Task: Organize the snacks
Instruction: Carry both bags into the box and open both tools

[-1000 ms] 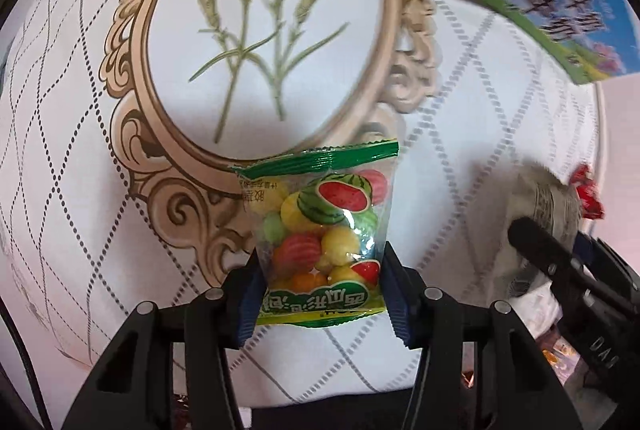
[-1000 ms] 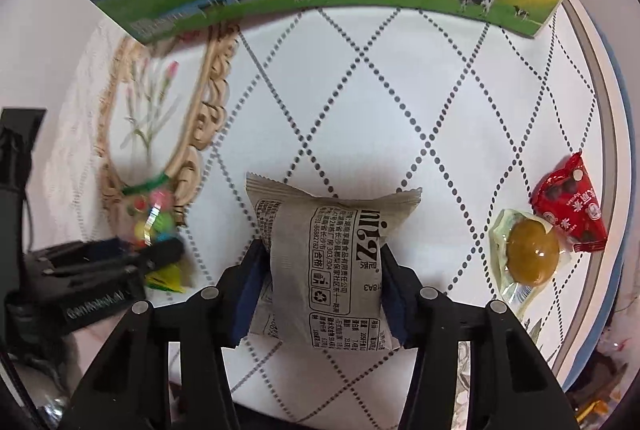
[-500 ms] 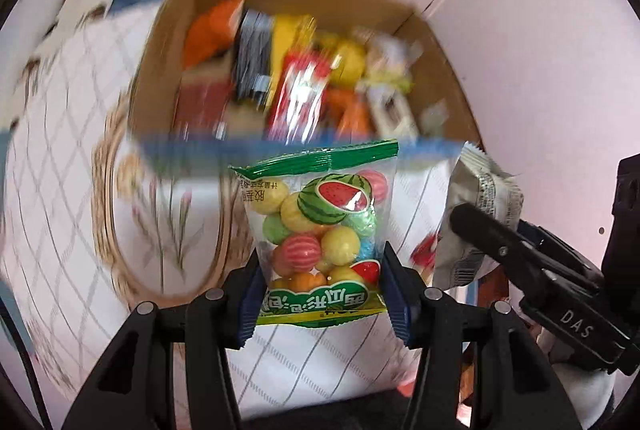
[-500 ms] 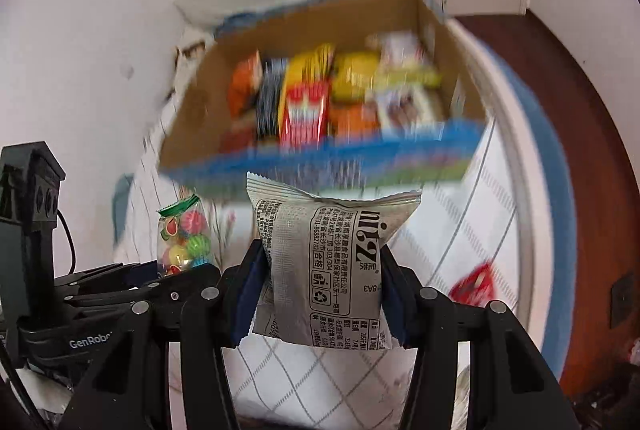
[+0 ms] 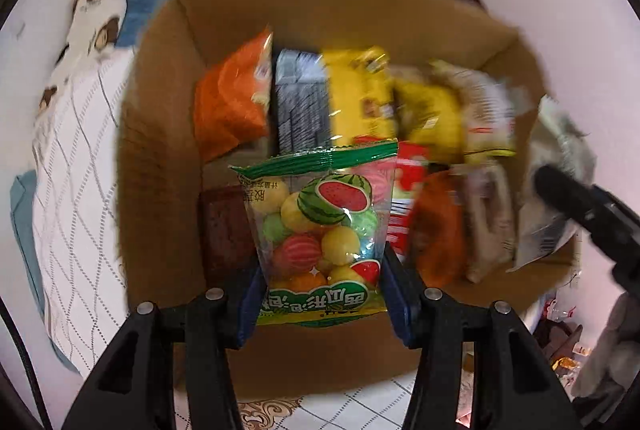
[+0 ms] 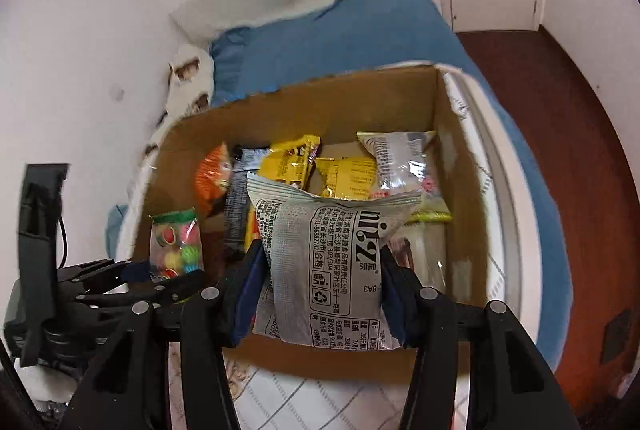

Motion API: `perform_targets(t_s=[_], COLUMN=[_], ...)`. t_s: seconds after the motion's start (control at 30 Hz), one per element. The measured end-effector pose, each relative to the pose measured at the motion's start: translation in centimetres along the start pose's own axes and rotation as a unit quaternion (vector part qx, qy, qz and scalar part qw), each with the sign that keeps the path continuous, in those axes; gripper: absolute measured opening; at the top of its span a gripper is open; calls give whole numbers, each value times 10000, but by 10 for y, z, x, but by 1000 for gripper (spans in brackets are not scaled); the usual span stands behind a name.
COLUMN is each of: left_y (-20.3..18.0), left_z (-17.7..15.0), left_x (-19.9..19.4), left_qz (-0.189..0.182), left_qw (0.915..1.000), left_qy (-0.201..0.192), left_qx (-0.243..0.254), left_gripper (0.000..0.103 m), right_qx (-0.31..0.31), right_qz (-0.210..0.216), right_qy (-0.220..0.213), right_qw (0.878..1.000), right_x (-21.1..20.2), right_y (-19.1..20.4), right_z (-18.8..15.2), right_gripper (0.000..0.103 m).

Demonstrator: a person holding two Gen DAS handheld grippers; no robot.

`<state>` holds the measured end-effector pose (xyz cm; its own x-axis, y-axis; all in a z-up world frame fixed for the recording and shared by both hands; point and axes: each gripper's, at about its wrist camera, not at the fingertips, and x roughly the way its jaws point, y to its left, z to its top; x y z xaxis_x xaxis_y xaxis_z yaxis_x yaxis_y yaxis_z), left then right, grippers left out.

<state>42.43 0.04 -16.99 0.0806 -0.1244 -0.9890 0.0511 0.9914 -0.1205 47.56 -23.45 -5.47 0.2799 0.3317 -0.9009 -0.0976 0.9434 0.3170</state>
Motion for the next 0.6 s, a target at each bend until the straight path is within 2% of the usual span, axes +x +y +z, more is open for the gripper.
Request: perform_targets(t_s=[0.1,0.2,0.23,0.27,0.3,0.4,0.6], left_y=[10,21,24,26,28,31,30], left_z=[7,9,9,10,10,9,3], left_x=[26,41,46,50,52,53,45], left_qz=[27,-140,-203,-224,-210,-358,-216], left_qw=[9996,9983,9976,9972,9971,9967,9981], left_qy=[290,478,550,597,614,597,426], left_qx=[-65,-297,-357,-380,-406,-428,-395], left_gripper=[50,51,53,64,77,86,88], right_qx=[49,67,35,7,-44,-66,-98], right_qz=[70,115,21,-57,-168,-256,-536], right_qy=[210,446,580,657,684,651,395], right_qw=[9997,9989,9983,9978,9975,9975,9977], right_x=[31,56,66,74,78,75,53], right_y=[-1,-2,-2,-2,-2,-3,-5], right_z=[10,18,20,20,21,19,17], right_gripper=[55,57,76,92,103,103,103])
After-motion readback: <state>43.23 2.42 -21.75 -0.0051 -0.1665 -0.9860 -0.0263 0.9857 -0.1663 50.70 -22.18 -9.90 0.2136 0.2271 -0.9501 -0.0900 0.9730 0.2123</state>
